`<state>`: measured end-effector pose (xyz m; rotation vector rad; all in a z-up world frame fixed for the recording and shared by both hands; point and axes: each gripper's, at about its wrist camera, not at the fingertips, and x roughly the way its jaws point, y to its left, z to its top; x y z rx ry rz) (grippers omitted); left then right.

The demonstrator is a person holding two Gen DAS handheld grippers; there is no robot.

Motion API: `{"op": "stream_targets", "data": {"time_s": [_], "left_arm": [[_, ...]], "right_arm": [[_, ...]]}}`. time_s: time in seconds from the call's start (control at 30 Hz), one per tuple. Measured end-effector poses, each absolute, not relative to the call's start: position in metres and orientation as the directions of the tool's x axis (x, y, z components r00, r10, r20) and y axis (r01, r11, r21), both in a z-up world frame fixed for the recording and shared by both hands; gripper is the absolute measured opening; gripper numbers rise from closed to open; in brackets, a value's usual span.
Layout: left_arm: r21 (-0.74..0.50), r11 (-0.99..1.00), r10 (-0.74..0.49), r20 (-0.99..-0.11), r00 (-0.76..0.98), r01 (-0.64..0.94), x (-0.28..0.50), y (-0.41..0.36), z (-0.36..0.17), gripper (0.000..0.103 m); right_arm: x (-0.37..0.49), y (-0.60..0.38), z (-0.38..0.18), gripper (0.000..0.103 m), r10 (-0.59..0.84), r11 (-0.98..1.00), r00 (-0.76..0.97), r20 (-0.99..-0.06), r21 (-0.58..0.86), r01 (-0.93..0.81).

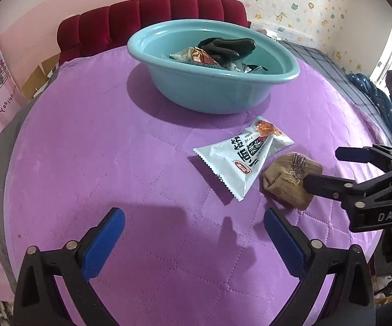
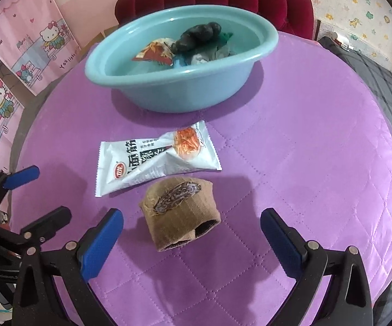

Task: Organize soft objects
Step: 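Withdraw both tools from the basin toward the white packet and tan cloth, then grasp the white snack packet with the left tool while the right tool grasps the tan cloth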

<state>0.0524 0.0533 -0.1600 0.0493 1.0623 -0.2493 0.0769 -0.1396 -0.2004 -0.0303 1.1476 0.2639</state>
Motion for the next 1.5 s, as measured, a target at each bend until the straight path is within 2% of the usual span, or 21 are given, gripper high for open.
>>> {"op": "stream_targets", "data": {"time_s": [0.17,0.27,0.3,0.37,0.4,0.43,0.87,1.1,1.5], "left_arm": [[-0.079,0.969,-0.180,-0.874,0.451,0.233,0.053,0.052,-0.164,0.103],[-0.075,0.969,-0.178,-0.875,0.450,0.237,0.054,0.050,-0.166,0.103],[-0.072,0.968,-0.176,-0.878,0.446,0.240,0.055,0.050,-0.167,0.103],[-0.070,0.968,-0.174,-0.879,0.445,0.241,0.056,0.048,-0.167,0.103],[-0.071,0.968,-0.176,-0.878,0.444,0.242,0.057,0.047,-0.167,0.103],[-0.074,0.967,-0.179,-0.878,0.444,0.243,0.058,0.046,-0.167,0.103],[-0.068,0.942,-0.214,-0.876,0.432,0.328,0.082,0.015,-0.170,0.103],[-0.001,0.914,-0.188,-0.888,0.420,0.407,0.099,-0.007,-0.180,0.103],[0.001,0.898,-0.192,-0.900,0.392,0.441,0.128,-0.025,-0.195,0.103]], "right_arm": [[0.085,-0.138,-0.213,0.103,0.208,0.966,0.345,-0.915,0.136,-0.221],[0.086,-0.134,-0.217,0.096,0.215,0.962,0.341,-0.915,0.139,-0.235],[0.087,-0.133,-0.218,0.088,0.220,0.961,0.339,-0.915,0.144,-0.237],[0.088,-0.131,-0.221,0.062,0.244,0.955,0.322,-0.915,0.168,-0.245],[0.088,-0.131,-0.222,0.028,0.259,0.951,0.317,-0.912,0.184,-0.247],[0.088,-0.131,-0.222,0.017,0.282,0.946,0.312,-0.907,0.209,-0.246],[0.076,-0.155,-0.191,0.015,0.235,0.963,0.362,-0.902,0.166,-0.211],[0.075,-0.171,-0.192,0.015,0.217,0.970,0.368,-0.904,0.158,-0.183],[0.074,-0.189,-0.197,0.016,0.210,0.975,0.360,-0.909,0.170,-0.140]]}}
